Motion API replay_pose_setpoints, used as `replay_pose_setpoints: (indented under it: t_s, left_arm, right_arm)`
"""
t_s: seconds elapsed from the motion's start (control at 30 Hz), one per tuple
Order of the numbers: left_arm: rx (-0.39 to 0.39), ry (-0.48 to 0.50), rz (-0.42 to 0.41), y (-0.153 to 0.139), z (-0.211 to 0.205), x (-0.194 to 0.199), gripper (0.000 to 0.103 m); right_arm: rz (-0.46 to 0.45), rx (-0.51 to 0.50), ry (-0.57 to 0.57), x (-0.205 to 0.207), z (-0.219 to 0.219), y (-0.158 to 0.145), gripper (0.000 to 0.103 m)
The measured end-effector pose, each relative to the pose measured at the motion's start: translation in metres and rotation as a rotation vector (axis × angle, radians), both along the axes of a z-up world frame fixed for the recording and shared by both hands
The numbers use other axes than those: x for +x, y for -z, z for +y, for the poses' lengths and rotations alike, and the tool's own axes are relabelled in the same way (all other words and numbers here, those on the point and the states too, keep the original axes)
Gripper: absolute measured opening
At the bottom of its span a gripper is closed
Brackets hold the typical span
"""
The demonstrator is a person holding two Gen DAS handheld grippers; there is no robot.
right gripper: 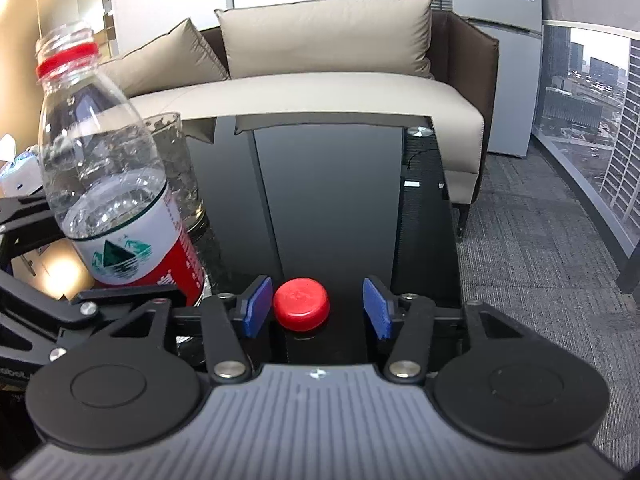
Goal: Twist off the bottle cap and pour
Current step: 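Open the right tool to set down the red cap while the left tool releases the bottle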
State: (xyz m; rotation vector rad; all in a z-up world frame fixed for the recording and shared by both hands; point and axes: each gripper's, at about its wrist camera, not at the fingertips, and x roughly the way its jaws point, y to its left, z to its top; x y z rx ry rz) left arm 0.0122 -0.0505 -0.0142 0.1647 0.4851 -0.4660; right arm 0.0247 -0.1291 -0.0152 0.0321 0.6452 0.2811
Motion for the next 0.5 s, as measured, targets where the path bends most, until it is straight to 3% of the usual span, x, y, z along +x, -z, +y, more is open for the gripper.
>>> replay_pose_setpoints:
  t_s: [0.33, 0.5]
  left_arm:
    - [-0.02, -0.012, -0.003, -0.005, 0.009, -0.008, 0.091]
    - [-0.025, -0.02, -0.008, -0.006, 0.011, -0.012, 0.094]
  right_arm:
    - [-0.026, 0.007, 0.039, -0.002, -0.006, -0.002, 0.079]
    - [-0.03, 0.01, 0.051, -0.003, -0.008, -0.003, 0.082]
